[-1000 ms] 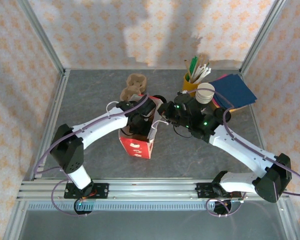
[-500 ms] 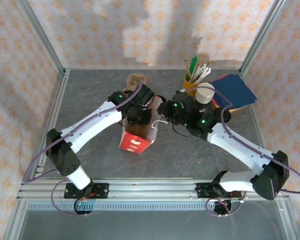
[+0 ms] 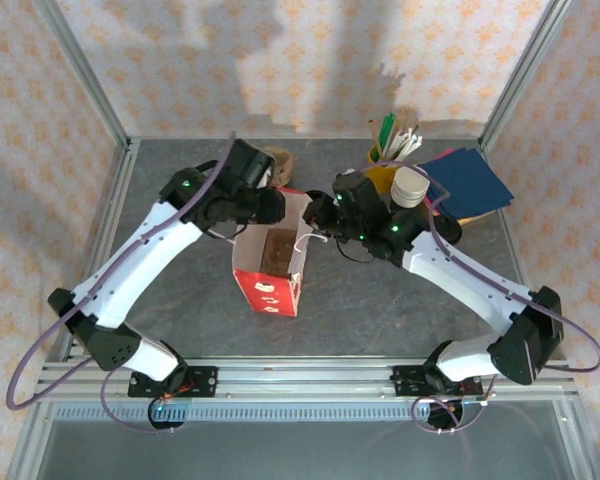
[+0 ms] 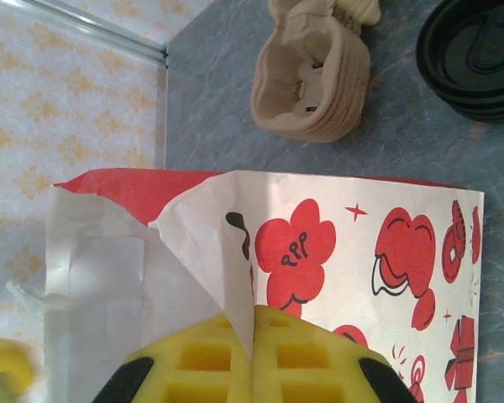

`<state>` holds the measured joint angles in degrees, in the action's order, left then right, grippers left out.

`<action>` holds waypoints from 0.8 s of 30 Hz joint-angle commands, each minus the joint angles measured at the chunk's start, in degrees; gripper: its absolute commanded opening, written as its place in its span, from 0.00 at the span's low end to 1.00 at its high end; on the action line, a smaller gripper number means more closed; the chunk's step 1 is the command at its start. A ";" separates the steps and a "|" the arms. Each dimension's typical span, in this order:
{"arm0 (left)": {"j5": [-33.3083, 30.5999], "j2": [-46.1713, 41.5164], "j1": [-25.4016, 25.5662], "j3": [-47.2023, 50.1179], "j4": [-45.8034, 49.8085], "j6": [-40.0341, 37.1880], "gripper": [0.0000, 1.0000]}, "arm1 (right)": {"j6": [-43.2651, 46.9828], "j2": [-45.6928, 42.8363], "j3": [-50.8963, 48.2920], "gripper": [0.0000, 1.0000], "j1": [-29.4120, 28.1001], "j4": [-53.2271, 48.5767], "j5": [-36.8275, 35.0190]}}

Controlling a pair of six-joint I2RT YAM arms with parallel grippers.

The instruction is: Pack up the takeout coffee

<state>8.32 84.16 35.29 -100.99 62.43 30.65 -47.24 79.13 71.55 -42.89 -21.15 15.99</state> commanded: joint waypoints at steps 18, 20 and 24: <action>-2.85 -11.44 -16.23 4.13 -4.31 -7.11 0.44 | 21.89 6.51 25.23 0.63 3.63 -21.37 -3.42; -2.24 -12.98 -16.49 6.81 -7.26 -9.22 0.50 | 23.75 4.52 26.01 0.70 5.04 -23.14 -7.08; 0.59 -16.25 -16.57 13.41 -13.28 -11.93 0.59 | 25.41 -1.78 22.28 0.85 11.23 -24.57 -12.86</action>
<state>7.49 70.54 19.00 -90.32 55.35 22.50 -25.19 82.52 95.37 -35.66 -40.95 11.25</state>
